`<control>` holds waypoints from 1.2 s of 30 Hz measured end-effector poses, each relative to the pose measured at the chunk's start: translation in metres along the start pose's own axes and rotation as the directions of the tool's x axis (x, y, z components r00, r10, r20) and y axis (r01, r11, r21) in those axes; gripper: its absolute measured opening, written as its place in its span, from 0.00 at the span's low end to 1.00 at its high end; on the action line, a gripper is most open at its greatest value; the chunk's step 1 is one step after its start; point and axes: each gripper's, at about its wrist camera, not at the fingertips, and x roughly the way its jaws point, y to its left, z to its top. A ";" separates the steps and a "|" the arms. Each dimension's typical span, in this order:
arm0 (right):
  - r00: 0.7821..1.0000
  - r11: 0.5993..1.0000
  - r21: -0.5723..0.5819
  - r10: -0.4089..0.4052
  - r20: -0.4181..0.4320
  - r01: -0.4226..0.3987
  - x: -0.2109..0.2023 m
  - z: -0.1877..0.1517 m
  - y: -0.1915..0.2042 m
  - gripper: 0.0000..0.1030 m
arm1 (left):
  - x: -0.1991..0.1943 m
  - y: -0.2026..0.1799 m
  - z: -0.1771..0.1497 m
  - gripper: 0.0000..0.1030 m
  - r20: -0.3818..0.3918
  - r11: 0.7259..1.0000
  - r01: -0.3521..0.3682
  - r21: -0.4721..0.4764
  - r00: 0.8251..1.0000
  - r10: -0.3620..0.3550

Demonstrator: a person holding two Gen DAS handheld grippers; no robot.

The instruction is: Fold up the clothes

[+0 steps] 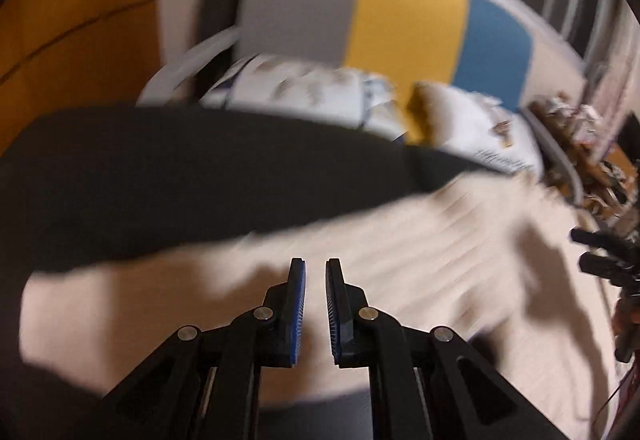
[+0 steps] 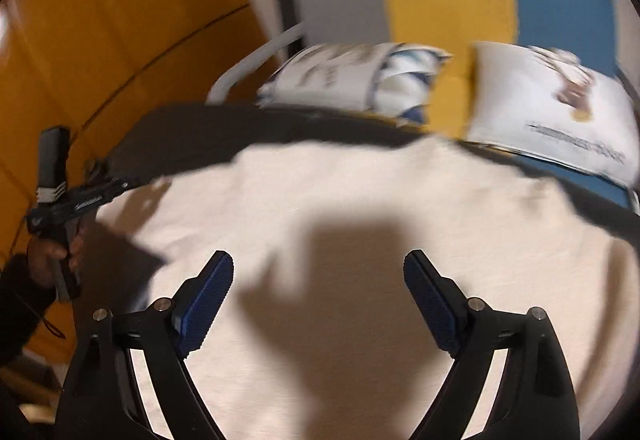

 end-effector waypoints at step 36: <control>0.985 0.974 -0.193 -0.143 -0.098 0.122 0.024 -0.095 0.101 0.97 | 0.050 -0.097 0.036 0.13 -0.073 0.975 -0.017 0.220 0.997 0.033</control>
